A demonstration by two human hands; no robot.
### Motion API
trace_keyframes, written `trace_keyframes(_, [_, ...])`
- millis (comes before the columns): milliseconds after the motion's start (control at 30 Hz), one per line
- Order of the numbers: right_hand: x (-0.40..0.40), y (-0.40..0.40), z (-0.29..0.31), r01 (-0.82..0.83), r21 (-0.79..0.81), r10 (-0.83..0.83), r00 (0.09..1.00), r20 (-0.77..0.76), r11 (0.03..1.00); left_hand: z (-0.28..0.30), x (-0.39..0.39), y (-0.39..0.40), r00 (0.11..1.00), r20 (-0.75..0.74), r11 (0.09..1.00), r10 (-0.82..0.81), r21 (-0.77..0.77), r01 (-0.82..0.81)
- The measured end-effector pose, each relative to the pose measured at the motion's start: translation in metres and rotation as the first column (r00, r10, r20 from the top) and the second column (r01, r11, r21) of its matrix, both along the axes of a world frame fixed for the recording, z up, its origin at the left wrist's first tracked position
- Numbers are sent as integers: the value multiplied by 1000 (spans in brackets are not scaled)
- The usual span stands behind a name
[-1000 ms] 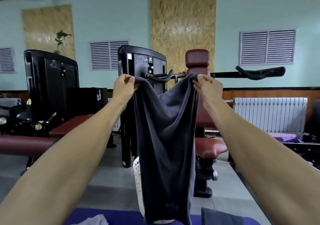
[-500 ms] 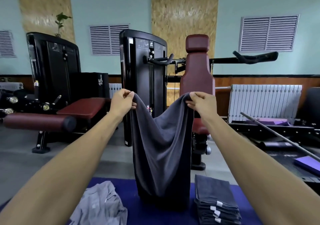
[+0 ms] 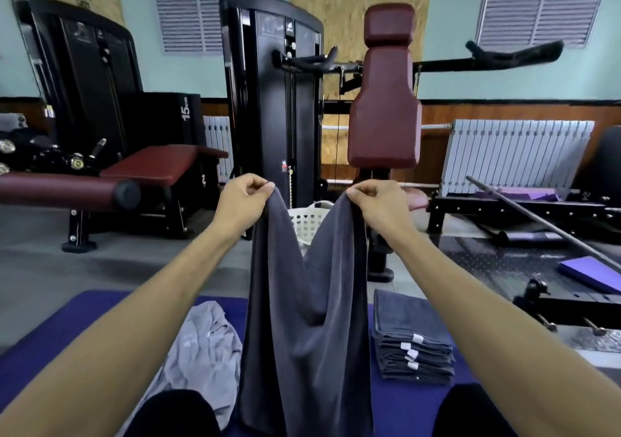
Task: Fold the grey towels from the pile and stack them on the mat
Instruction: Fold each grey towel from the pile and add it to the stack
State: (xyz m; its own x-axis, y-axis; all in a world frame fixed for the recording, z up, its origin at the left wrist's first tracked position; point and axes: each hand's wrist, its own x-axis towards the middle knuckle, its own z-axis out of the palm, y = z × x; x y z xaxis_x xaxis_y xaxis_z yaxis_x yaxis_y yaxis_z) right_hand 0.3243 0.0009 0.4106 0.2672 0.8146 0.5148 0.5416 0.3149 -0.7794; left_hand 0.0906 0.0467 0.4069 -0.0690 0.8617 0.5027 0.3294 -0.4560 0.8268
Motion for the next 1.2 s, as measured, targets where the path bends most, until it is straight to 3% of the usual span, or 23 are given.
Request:
trace_keyframes(133, [1,23,-72,17,-158,-11,999,34,987,-73,0,19,998,-59,982,-2,-187,-9])
trace_keyframes(267, [-2,50,-154,9,-320,7,999,47,947,-153,-2,45,995,-80,906,-55,-422,16])
trace_keyframes(500, [-1,84,-291,-54,-650,88,996,20,758,-294,-21,87,972,-202,680,-123,-730,-66])
trace_keyframes(600, [2,93,-346,-45,-741,82,997,13,670,-346,-32,100,928,-296,558,-226,-821,-126])
trace_keyframes(800, [1,109,-419,-30,-855,97,995,24,519,-418,-40,134,858,-394,459,-329,-861,-219])
trace_keyframes(967, [-6,151,-442,-97,-910,302,953,33,404,-478,-51,166,823,-420,466,-383,-857,-220])
trace_keyframes(1100, [-8,185,-457,-125,-908,424,903,62,400,-514,-57,197,849,-408,504,-335,-839,-204])
trace_keyframes(1200, [-8,200,-472,-164,-891,389,921,15,423,-535,-59,221,902,-377,515,-212,-827,-225])
